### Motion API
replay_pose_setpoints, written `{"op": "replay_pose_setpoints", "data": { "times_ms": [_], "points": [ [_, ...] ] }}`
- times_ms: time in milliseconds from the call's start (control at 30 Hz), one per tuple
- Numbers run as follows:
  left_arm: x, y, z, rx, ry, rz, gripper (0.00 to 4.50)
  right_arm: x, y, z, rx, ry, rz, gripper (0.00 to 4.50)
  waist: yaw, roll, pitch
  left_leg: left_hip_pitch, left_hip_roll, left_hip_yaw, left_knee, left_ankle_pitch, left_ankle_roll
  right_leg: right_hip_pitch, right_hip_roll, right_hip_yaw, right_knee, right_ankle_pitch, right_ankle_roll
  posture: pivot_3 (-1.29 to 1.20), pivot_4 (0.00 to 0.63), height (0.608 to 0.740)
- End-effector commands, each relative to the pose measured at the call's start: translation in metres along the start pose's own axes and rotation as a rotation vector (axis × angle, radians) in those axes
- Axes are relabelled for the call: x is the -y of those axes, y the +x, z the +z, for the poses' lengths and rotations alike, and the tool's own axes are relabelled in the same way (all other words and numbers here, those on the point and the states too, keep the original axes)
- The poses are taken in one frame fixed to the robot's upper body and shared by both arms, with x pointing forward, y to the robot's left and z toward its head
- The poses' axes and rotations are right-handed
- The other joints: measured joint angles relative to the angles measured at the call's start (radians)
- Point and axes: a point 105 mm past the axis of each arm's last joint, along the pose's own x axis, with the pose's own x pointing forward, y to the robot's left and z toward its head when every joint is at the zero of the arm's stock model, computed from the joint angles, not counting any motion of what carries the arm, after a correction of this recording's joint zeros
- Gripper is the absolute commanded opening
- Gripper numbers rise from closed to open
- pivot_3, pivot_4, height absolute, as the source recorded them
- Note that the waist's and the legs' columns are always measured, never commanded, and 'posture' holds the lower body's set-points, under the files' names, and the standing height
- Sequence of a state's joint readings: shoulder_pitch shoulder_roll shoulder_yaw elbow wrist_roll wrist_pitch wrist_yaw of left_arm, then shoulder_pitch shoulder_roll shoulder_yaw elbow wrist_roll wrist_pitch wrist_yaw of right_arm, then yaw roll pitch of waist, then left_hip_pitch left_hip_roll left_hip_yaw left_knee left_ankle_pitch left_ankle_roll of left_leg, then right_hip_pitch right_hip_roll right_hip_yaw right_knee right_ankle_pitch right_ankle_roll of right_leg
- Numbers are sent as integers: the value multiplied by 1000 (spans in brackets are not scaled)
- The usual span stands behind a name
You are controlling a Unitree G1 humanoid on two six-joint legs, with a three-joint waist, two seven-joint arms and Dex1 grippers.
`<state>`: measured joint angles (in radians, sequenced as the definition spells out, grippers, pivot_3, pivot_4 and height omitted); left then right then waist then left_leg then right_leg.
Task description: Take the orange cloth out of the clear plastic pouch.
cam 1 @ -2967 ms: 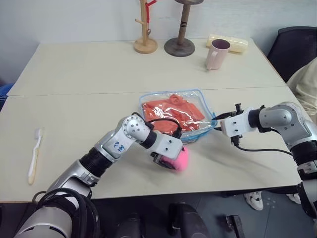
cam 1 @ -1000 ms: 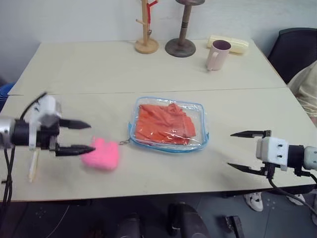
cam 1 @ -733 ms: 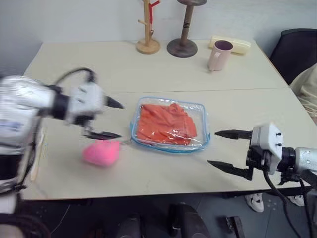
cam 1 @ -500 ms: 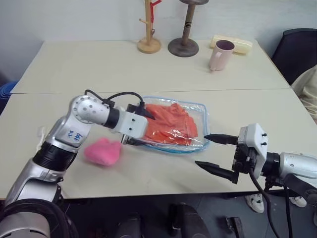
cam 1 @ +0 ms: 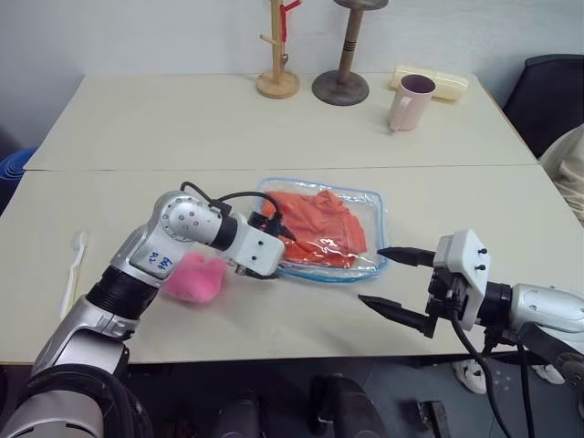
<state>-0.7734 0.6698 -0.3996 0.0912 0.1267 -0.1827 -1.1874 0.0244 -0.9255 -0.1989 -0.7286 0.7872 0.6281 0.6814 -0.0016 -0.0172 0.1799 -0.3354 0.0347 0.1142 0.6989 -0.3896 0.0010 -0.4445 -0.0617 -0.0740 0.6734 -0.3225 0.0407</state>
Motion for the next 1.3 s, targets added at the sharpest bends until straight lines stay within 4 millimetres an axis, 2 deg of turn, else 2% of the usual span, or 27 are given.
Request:
{"op": "replay_pose_setpoints", "data": {
  "times_ms": [33,267,300,333,433,567,700,867,967,1067,1167,1300],
  "points": [
    [-9,-5,3,-3,25,45,2643,-5,2,7,27,-30,17,4500,0,0,0,0,0,0,0,0,0,0,0,0,0,0,0,0,150,740],
    [-7,-5,6,17,4,52,463,-2,3,7,26,-44,17,4500,0,0,0,0,0,0,0,0,0,0,0,0,0,0,0,0,150,740],
    [-6,-6,11,58,-50,49,172,-2,3,7,22,-50,19,4500,0,0,0,0,0,0,0,0,0,0,0,0,0,0,0,0,150,740],
    [-6,-9,18,112,-124,51,32,-2,3,6,20,-55,21,4500,-1,0,0,0,0,0,0,0,0,0,0,0,0,0,0,0,150,740],
    [-9,-16,31,217,-274,75,32,-2,4,7,25,-64,22,4500,1,0,0,0,0,0,0,0,0,0,0,0,0,0,0,0,150,740],
    [-14,-22,35,267,-412,147,0,-4,11,4,6,-135,38,3305,-3,0,0,0,0,-1,0,0,0,0,0,0,0,0,0,0,150,740],
    [-14,-24,39,289,-485,181,0,-5,25,-3,-24,-233,72,1855,-3,0,0,0,0,-1,0,0,0,0,0,0,1,0,0,0,150,740],
    [-17,-19,47,315,-534,207,0,8,51,-13,-69,-433,35,91,-2,0,0,0,0,-1,0,0,0,0,0,0,0,0,0,0,150,740],
    [-20,-17,51,326,-547,218,0,25,63,-22,-127,-605,-46,37,-2,0,0,0,0,0,1,0,0,0,0,0,0,0,0,0,150,740],
    [-20,-16,53,327,-554,224,0,29,67,-33,-159,-688,-57,37,-2,0,0,0,0,0,0,0,0,0,0,0,0,0,0,0,150,740],
    [-20,-15,52,324,-557,228,0,30,66,-38,-163,-722,-83,846,-2,0,0,0,0,0,0,0,0,0,0,0,0,0,0,0,150,740],
    [-20,-13,52,324,-561,229,0,32,66,-32,-133,-809,-149,2180,-5,0,0,0,0,0,0,0,0,0,0,0,1,0,0,0,150,740]
  ]
}}
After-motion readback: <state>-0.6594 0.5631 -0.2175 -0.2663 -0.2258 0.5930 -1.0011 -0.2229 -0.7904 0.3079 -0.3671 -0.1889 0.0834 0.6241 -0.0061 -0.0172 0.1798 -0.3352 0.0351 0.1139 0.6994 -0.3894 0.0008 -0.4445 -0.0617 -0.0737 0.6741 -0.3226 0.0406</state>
